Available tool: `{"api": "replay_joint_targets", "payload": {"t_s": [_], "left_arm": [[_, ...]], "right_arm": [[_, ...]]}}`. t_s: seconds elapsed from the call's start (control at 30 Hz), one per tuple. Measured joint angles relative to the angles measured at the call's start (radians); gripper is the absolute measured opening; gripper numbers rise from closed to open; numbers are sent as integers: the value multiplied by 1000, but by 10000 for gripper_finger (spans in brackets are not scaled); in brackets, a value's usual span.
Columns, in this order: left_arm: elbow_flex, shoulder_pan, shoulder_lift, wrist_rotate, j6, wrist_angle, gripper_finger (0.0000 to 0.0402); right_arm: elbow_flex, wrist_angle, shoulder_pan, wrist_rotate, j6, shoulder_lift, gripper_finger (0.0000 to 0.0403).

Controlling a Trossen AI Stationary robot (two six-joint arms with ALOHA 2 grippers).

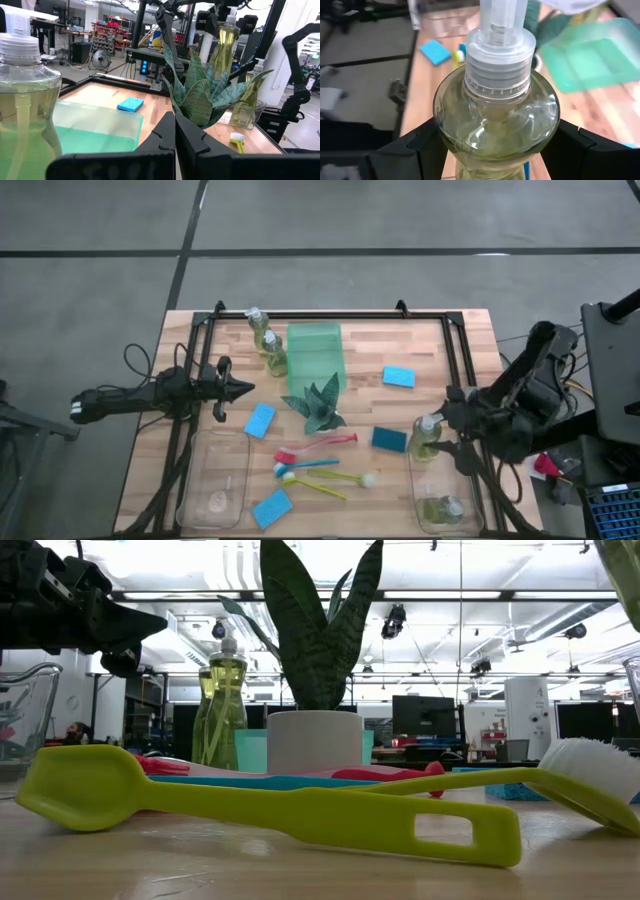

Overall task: Pick & Place Kitchen Sink Supplies
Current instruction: Put the yellow soap dispenser into the right transparent bin

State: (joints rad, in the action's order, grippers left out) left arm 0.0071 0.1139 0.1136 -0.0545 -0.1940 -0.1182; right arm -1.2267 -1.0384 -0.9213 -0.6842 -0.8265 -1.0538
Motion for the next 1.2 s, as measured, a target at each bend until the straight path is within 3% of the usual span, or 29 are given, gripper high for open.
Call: {"api": "replay_joint_targets", "payload": {"t_s": [0.17,0.4,0.63,1.2], "left_arm": [[0,0,0,0,0,0,0],[0,0,0,0,0,0,0],[0,0,0,0,0,0,0],[0,0,0,0,0,0,0]], "right_arm": [[-38,-83,-101,-114,-154,-75,254],[-58,-177,-202,-143,-355,-172,254],[-56,-185,-277,-216,-426,-243,254],[-49,-257,-303,-268,-584,-408,254]]}}
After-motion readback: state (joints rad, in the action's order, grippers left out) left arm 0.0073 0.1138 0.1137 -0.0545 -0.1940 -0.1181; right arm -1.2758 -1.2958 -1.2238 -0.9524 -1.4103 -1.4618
